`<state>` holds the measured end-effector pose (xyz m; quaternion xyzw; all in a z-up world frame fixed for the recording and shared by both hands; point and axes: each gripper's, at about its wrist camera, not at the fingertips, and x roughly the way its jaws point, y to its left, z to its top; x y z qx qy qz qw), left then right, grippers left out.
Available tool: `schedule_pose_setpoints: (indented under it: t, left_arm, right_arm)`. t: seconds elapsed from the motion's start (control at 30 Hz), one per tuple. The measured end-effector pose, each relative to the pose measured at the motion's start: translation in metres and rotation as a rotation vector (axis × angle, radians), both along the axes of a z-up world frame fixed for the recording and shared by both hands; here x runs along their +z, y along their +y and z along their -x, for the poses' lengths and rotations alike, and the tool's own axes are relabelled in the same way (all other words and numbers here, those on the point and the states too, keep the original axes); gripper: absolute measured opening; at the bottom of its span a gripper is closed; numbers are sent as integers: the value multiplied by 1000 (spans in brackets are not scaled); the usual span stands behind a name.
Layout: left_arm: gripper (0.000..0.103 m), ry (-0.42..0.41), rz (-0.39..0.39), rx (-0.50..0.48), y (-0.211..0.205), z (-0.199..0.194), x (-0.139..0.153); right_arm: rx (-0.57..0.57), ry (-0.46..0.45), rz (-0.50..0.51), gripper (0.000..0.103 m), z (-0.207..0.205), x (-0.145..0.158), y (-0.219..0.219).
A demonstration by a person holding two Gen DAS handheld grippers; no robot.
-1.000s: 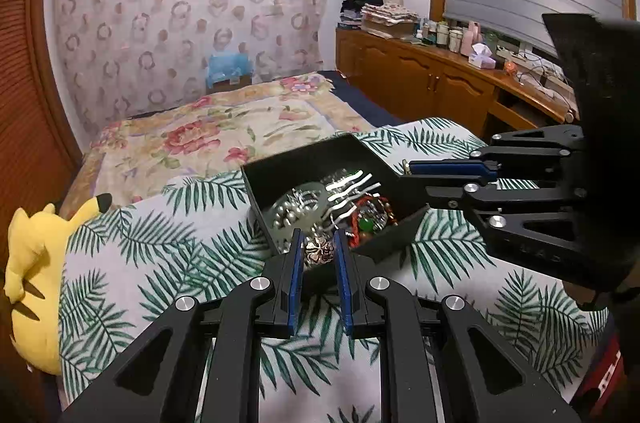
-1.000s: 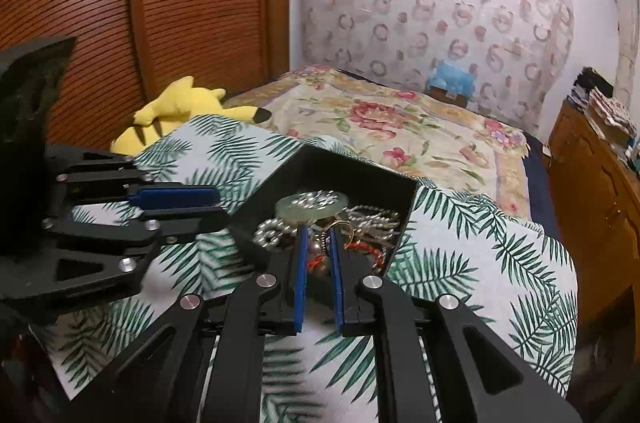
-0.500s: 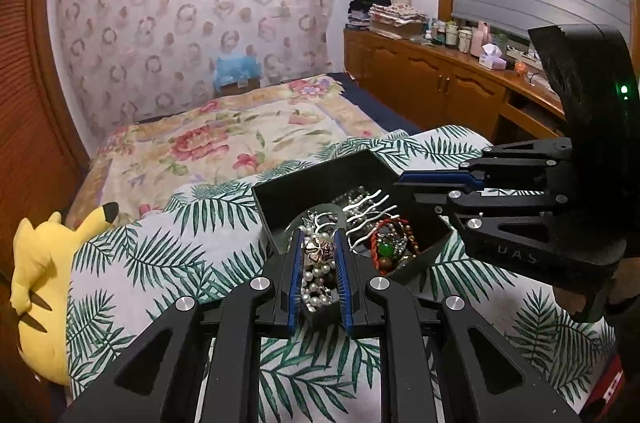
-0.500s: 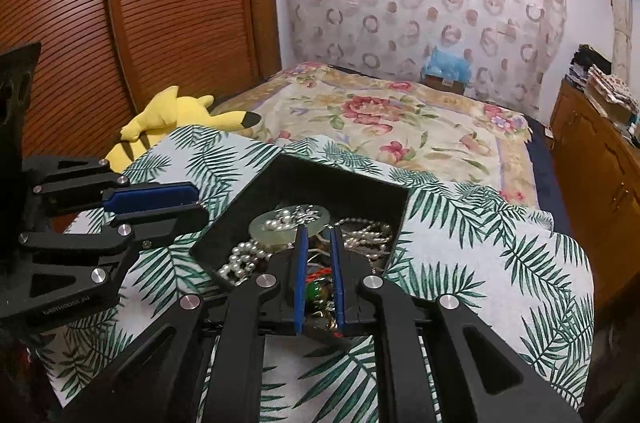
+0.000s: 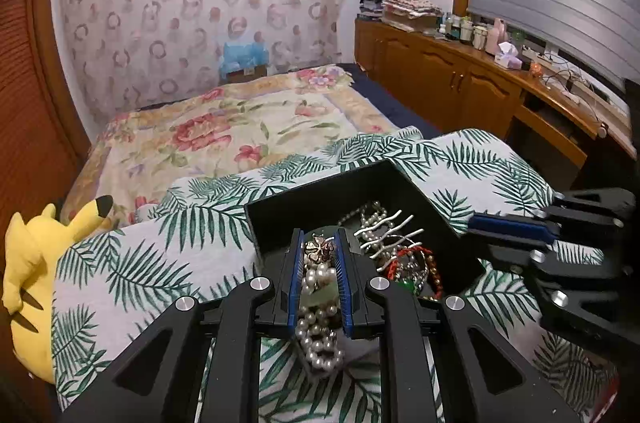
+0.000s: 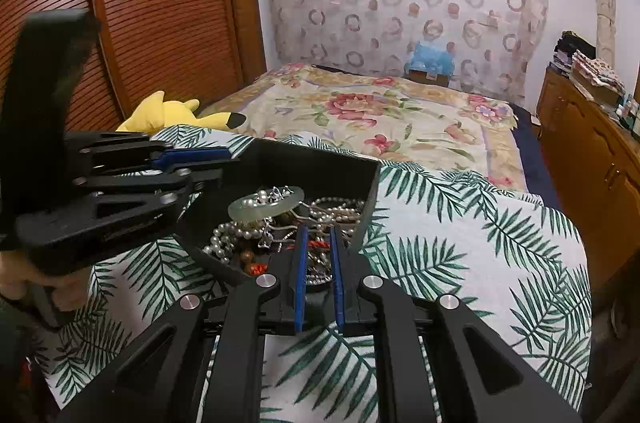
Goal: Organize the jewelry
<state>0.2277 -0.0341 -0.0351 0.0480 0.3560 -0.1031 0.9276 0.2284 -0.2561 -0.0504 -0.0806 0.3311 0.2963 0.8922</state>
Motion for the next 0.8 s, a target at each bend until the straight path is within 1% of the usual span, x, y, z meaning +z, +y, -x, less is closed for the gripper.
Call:
schedule_pose_setpoints:
  t: [0.13, 0.17, 0.2, 0.27, 0.33, 0.4, 0.43, 0.47, 0.5, 0.53, 0.6, 0.67, 0.73, 0.77, 0.8]
  left_arm:
    - [16, 10, -6, 26, -1, -8, -4]
    - [22, 14, -4, 30, -1, -10, -5]
    - [33, 13, -4, 39, -1, -10, -5]
    - [44, 1, -4, 50, 0, -7, -4]
    - [48, -10, -9, 69, 3, -3, -3]
    - [61, -19, -16, 91, 6, 3, -3]
    - [64, -24, -17, 95, 7, 5, -3]
    - [69, -30, -19, 99, 9, 10, -2]
    - [76, -35, -21, 102, 10, 12, -1]
    - [79, -48, -20, 109, 12, 18, 1]
    - [86, -65, -15, 126, 16, 28, 3]
    - [92, -87, -19, 143, 19, 38, 6]
    - [94, -109, -9, 146, 20, 51, 11]
    - [95, -118, -5, 149, 21, 57, 13]
    - [95, -126, 2, 149, 22, 63, 16]
  right_arm:
    - [-9, -8, -2, 13, 4, -1, -6]
    - [-12, -8, -5, 13, 5, -1, -8]
    - [-15, -8, -8, 13, 6, -1, -9]
    - [-20, -10, -14, 13, 8, 0, -11]
    - [-30, -4, -25, 13, 11, 0, -14]
    - [-39, -9, -39, 13, 16, 2, -16]
    - [-41, -13, -43, 19, 18, 3, -16]
    - [-48, -21, -47, 24, 20, 4, -17]
    - [-58, -29, -49, 33, 23, 6, -18]
    - [-63, -33, -51, 36, 24, 8, -18]
    - [-77, -42, -62, 39, 28, 11, -19]
    - [-97, -52, -69, 46, 32, 15, -21]
    - [-118, -67, -73, 59, 37, 19, -23]
    - [-132, -80, -80, 62, 42, 22, -25]
    - [-139, -87, -84, 68, 45, 23, -26]
